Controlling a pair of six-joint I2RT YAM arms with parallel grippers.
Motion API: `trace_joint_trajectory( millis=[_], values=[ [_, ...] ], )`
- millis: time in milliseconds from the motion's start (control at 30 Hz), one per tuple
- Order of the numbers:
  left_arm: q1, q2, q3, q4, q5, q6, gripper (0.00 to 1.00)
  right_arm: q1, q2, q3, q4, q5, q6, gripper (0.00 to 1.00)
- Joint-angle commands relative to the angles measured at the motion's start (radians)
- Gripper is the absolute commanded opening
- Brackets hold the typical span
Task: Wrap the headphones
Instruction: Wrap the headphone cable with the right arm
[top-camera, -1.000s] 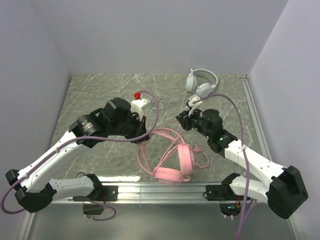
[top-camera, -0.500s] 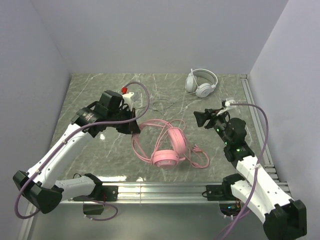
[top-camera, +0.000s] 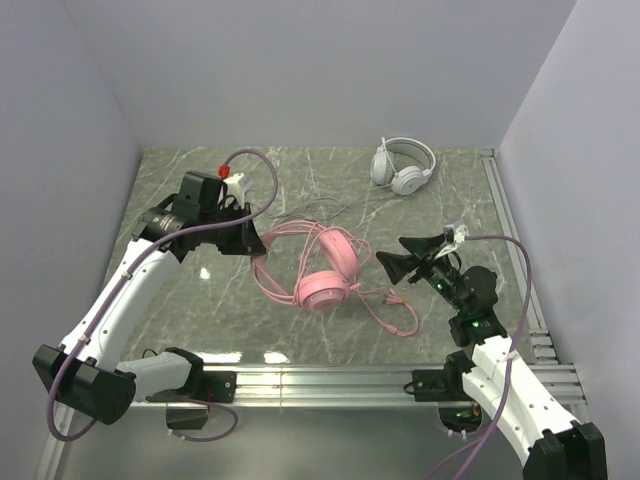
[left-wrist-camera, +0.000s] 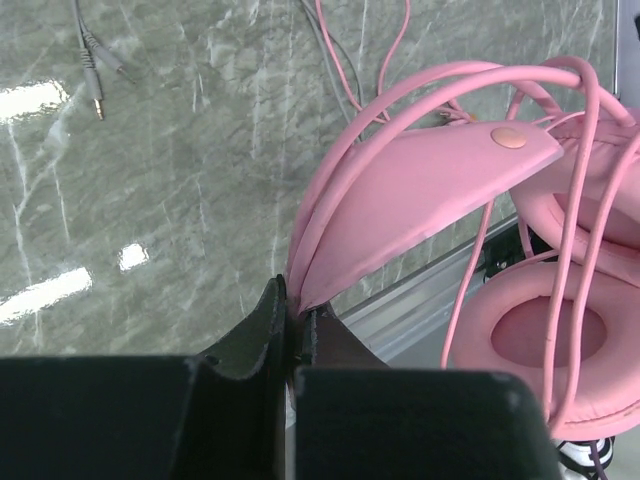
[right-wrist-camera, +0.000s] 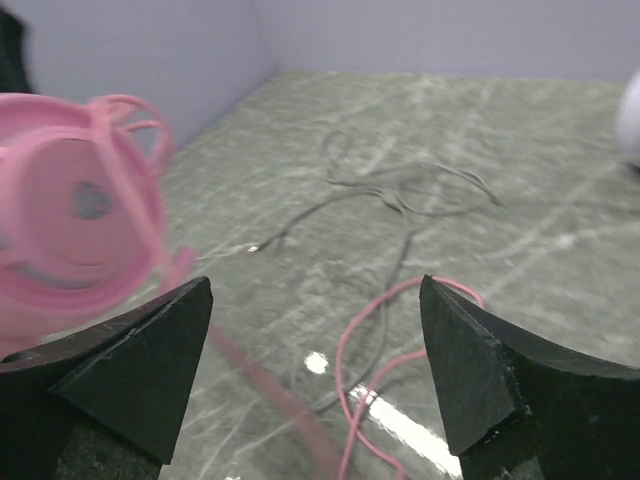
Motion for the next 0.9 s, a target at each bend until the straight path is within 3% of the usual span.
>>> trace_joint_trajectory(
  millis=[0,367,567,767,867],
  values=[
    [0.018,-0.012,0.047,0.043,0.086,-0.04,0.0,-0.007,-0.02,-0.001,0.142,-0.146,0.004,0.9],
    [0.043,-0.025,0.055,0.043,0.12,-0.043,0.0,-0.004,0.024,0.011,0.148,-0.217,-0.024,0.87],
    [0.043,-0.037,0.079,0.027,0.136,-0.044,0.0,0.018,0.078,0.055,0.1,-0.091,-0.081,0.87],
    [0.043,-0.043,0.108,0.021,0.148,-0.06,0.0,0.168,0.158,0.077,0.073,0.104,-0.222,0.87],
    [0.043,-0.043,0.121,0.017,0.162,-0.074,0.0,0.225,0.213,0.048,0.154,0.135,-0.223,0.87]
  ],
)
